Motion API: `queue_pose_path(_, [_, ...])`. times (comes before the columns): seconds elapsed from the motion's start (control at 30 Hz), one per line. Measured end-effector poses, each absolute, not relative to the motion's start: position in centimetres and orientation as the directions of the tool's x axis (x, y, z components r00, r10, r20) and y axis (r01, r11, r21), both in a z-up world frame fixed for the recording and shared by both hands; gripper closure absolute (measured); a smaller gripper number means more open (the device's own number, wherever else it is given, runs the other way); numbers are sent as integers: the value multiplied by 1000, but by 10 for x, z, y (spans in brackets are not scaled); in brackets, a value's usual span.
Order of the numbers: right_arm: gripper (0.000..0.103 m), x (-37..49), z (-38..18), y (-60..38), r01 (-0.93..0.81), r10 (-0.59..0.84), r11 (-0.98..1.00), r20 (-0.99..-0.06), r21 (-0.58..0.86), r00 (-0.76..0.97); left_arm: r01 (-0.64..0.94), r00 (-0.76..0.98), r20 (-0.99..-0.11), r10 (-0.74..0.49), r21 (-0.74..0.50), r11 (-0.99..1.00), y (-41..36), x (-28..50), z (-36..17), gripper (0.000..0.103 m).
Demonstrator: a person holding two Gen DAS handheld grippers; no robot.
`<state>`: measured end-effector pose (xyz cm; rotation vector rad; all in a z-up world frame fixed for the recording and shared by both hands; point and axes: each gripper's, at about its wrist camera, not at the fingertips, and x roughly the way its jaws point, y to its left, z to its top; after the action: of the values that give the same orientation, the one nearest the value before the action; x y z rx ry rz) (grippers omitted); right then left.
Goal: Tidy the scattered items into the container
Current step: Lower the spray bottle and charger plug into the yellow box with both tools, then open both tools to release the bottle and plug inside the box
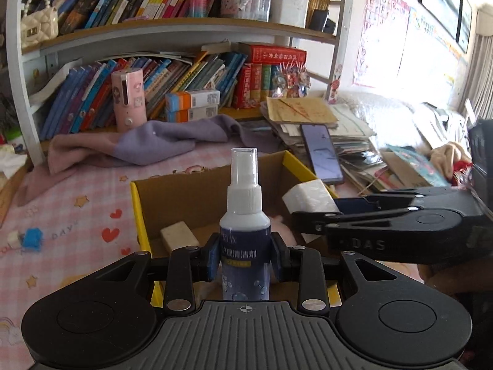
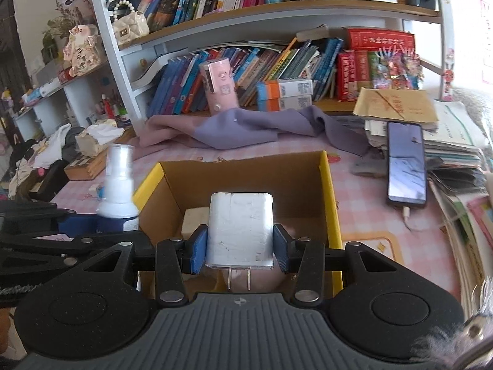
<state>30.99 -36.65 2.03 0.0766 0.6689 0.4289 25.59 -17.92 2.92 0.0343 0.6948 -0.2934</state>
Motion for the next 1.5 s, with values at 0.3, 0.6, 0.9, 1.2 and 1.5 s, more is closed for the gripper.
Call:
queue_pose_path(0.3, [61,352,-3,-363,-393,463,882,-640,262,614,240,620,-757,-205,-65,968,-187,284,-3,72])
queue_pose_path(0.6, [61,388,-10,-351,-410,502,860,-651,304,570,139,549,-824,-140,-75,987,-184,304,-18,71])
queue_pose_path(0.9, [59,400,-14,-340,-431,500,853,-694,293,519,177,545,-828,-131,-39,983,-195,314,-17,63])
queue_pose_path(1.2, [42,368,13,-362,-411,508,860,-583,302,635,165,654,-750,-98,15,986,-201,305,11,34])
queue_pose_path(1.5, [42,321,30,-387,-353,428,904,-533,242,730,177,719,-688,-98,45,983,-216,292,20,33])
